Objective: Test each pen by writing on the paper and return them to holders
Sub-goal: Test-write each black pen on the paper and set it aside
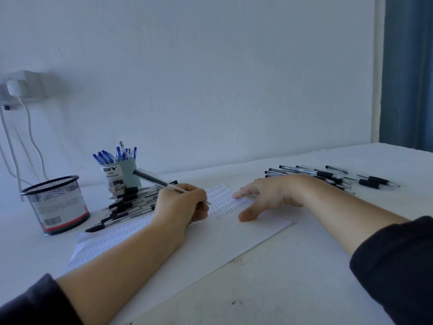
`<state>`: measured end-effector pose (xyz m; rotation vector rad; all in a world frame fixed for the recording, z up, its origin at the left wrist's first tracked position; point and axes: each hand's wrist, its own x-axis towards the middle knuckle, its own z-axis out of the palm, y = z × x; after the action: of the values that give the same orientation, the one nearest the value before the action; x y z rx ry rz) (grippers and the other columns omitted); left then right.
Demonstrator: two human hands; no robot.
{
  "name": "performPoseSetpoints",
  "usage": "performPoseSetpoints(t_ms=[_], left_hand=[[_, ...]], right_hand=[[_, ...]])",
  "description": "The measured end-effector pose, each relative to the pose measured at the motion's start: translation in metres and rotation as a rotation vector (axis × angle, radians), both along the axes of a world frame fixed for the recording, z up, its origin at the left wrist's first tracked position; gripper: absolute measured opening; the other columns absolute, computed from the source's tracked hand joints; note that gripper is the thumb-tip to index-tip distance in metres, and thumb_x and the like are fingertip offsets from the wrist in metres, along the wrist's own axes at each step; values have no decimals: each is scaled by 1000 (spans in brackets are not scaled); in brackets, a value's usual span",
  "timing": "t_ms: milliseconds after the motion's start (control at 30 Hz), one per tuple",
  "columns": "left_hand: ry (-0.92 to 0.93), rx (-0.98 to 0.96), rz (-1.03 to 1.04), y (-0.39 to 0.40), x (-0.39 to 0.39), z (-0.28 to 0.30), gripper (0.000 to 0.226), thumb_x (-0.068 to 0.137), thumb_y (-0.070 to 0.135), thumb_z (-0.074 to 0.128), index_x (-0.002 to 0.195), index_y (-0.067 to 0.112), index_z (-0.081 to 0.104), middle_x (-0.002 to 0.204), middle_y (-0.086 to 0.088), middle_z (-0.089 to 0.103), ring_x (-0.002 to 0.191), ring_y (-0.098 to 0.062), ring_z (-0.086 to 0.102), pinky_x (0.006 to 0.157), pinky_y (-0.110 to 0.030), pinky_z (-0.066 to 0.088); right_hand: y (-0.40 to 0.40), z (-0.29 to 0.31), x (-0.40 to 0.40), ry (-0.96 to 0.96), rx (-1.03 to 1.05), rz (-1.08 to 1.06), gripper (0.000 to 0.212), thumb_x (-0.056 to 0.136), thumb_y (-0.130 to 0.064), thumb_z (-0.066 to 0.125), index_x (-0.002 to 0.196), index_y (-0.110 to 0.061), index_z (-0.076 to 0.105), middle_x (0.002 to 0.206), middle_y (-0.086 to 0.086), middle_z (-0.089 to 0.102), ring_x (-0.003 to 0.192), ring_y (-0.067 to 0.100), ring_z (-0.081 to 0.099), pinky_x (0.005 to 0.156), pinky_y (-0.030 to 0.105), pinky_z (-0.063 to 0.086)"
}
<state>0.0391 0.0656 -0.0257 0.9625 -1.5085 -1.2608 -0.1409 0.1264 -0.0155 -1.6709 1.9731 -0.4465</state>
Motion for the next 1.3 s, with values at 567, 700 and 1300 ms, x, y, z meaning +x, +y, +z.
performPoseSetpoints(t_ms=[567,700,1300], left_hand=[[236,86,198,-27,27,22,25,101,36,40,93,13,45,41,-3,48,27,-10,28,34,-16,22],[219,67,217,-19,26,23,24,101,24,37,82,15,47,53,-6,48,45,-14,40,46,-26,30],[178,71,100,-23,23,18,19,93,4,56,112,1,51,69,-12,63,53,-18,61,48,-25,51]], right_hand=[[-3,-1,-1,-3,8,21,73,77,-39,74,141,-36,40,155,-8,26,141,12,27,111,26,20],[-4,-1,-1,-25,2,15,73,76,-39,76,140,-37,41,155,-9,26,140,12,27,115,29,20],[0,3,9,-19,-124,-51,52,81,-30,72,130,-32,54,143,-6,43,131,12,40,104,25,29]])
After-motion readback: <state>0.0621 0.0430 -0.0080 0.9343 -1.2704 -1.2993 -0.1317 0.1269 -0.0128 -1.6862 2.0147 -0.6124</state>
